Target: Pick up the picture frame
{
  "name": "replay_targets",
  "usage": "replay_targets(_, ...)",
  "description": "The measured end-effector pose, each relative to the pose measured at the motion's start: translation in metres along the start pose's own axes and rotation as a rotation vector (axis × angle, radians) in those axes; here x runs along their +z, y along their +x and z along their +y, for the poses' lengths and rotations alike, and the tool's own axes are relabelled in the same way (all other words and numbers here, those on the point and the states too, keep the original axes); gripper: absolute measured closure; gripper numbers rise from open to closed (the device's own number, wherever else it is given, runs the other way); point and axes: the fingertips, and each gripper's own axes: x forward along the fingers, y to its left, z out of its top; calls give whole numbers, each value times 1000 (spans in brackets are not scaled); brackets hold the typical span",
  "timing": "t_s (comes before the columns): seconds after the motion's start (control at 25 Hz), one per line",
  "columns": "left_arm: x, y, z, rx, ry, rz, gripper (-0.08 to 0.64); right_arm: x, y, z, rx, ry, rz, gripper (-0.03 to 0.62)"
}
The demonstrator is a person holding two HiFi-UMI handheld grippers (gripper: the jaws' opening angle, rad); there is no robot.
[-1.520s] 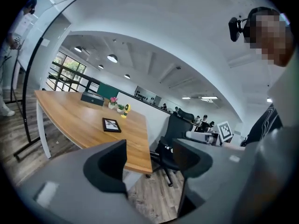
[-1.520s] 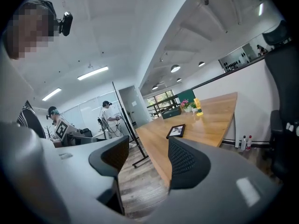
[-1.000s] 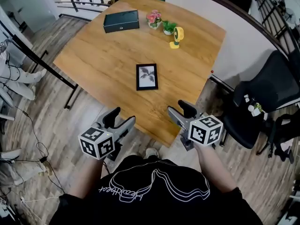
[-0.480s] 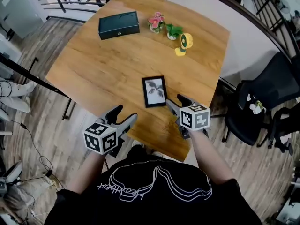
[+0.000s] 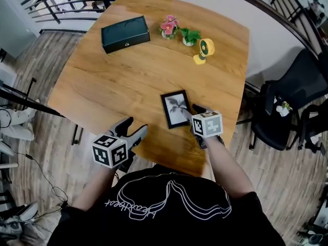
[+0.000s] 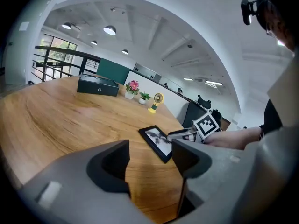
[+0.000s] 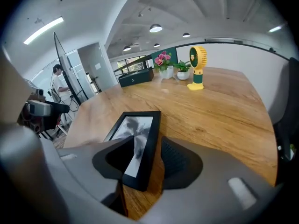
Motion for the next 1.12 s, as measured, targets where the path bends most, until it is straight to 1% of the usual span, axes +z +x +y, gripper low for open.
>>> replay_targets(0.16,0,3,9,-21,5,19,275,-4,3,-2,-40,-15,29,433)
replay_targets(0.28,1,6,14,-37,22,29,275,-5,5,0,-49,-4,29,468)
replay_targets(0.48,-2,10,18,-51,14,36,275,-7,5,-1,-52,17,25,470)
replay_targets(0.8,-16,11,8,-68,15,64,276,-16,-3,-2,-81,44,28,474)
replay_targets(1.12,-36,-7,-3,-32,19,77,276,-42,-24,6,-95,40,42,476)
